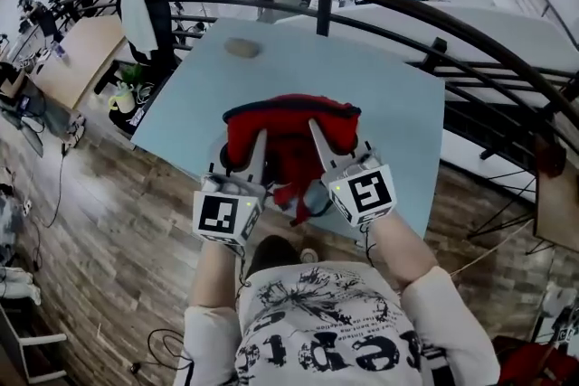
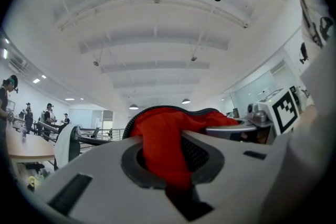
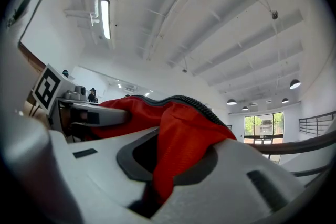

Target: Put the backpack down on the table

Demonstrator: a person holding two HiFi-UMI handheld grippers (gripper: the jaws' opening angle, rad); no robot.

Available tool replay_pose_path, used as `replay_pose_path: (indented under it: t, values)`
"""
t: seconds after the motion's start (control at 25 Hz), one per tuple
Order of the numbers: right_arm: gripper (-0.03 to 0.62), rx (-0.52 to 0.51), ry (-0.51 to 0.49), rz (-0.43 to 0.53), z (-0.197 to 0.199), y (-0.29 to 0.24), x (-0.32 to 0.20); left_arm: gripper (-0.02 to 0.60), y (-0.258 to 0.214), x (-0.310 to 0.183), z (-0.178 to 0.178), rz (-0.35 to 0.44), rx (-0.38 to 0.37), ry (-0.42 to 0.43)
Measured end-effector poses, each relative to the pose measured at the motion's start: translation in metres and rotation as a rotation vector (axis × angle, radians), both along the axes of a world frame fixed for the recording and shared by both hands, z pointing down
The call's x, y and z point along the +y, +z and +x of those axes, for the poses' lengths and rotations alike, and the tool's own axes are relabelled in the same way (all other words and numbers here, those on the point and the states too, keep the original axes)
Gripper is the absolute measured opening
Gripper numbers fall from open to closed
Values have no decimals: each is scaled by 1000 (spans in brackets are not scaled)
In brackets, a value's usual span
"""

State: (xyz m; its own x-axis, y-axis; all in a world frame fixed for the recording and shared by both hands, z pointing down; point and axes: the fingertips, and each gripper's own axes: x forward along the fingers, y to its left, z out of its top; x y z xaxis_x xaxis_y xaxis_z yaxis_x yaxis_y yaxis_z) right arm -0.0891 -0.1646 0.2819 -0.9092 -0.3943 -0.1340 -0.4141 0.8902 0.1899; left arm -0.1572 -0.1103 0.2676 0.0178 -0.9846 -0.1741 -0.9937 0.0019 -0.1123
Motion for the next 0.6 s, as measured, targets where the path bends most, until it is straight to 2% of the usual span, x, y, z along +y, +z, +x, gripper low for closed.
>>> replay_pose_path:
  t: [0.2, 0.36, 0.6]
  values:
    - [26, 24, 60, -1, -19, 6, -51, 41, 5, -55, -22, -23, 2, 62]
    - [28, 34, 143, -16, -36, 19, -99, 43, 22, -110, -44, -42, 5, 156]
    - [28, 38, 257, -34, -32, 33, -185, 43, 37, -206, -44, -78, -9, 288]
